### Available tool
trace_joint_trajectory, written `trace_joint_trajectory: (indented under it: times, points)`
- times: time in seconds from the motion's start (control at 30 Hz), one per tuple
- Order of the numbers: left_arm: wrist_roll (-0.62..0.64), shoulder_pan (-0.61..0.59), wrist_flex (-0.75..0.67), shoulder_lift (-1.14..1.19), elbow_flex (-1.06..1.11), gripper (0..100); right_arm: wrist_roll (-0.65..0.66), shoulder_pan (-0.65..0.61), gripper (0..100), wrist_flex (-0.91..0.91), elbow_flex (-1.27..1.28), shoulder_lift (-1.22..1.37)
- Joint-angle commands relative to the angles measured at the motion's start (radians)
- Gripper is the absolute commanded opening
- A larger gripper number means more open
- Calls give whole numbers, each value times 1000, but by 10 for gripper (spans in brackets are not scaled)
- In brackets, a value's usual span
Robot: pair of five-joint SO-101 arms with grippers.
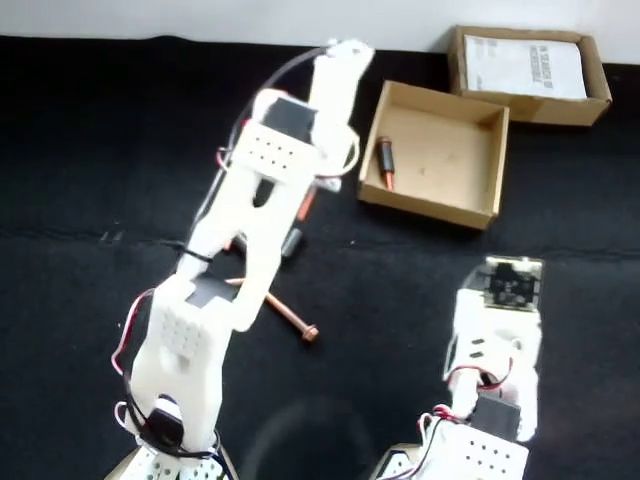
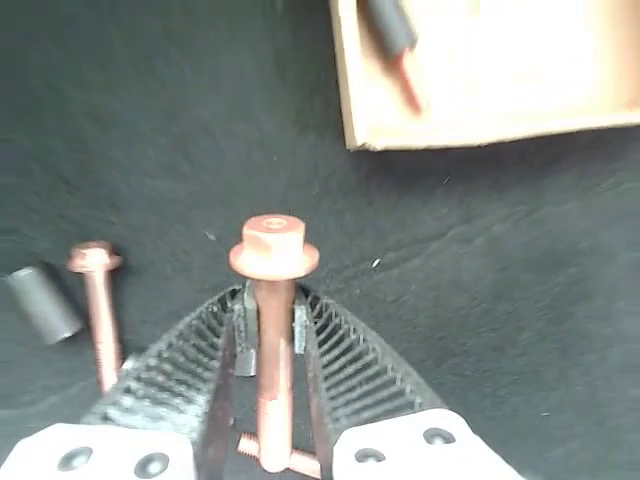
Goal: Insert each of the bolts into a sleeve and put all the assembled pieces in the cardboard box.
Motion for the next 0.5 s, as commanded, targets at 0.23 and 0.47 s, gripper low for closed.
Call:
trace_joint_trajectory:
  times: [0.23,0.47]
  points:
    - [146,-16,5,-246,-145,9,-250,-265,7,-136,88,-8]
    - [213,-8,3,-364,-145,9,-290,-403,7,-263,145,-8]
